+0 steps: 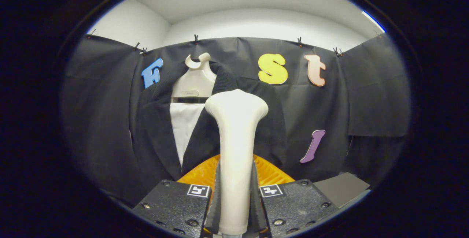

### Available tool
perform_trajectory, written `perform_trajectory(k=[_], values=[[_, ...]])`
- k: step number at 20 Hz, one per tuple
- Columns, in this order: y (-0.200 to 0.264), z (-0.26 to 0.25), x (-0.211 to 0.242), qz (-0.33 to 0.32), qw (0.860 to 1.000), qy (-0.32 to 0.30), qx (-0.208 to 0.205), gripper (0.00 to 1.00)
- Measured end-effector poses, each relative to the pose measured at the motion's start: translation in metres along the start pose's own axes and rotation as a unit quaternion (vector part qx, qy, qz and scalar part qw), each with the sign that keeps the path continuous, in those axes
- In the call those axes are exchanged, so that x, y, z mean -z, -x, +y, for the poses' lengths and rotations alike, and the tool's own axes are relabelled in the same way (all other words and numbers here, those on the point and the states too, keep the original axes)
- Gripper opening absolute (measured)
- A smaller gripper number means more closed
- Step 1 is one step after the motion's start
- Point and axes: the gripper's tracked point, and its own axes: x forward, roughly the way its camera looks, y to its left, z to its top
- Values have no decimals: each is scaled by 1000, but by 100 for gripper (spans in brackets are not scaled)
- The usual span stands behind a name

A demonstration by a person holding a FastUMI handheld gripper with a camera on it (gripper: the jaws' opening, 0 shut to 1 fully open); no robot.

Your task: Iron the clothes twice with a garment steamer, once on the left side and once on the right side.

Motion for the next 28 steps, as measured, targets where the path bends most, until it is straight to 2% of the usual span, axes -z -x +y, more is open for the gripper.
perform_trajectory(k=[19, 28], values=[[29, -1, 119, 94, 996, 1, 6, 36], [40, -8, 178, 130, 991, 3, 22, 36]])
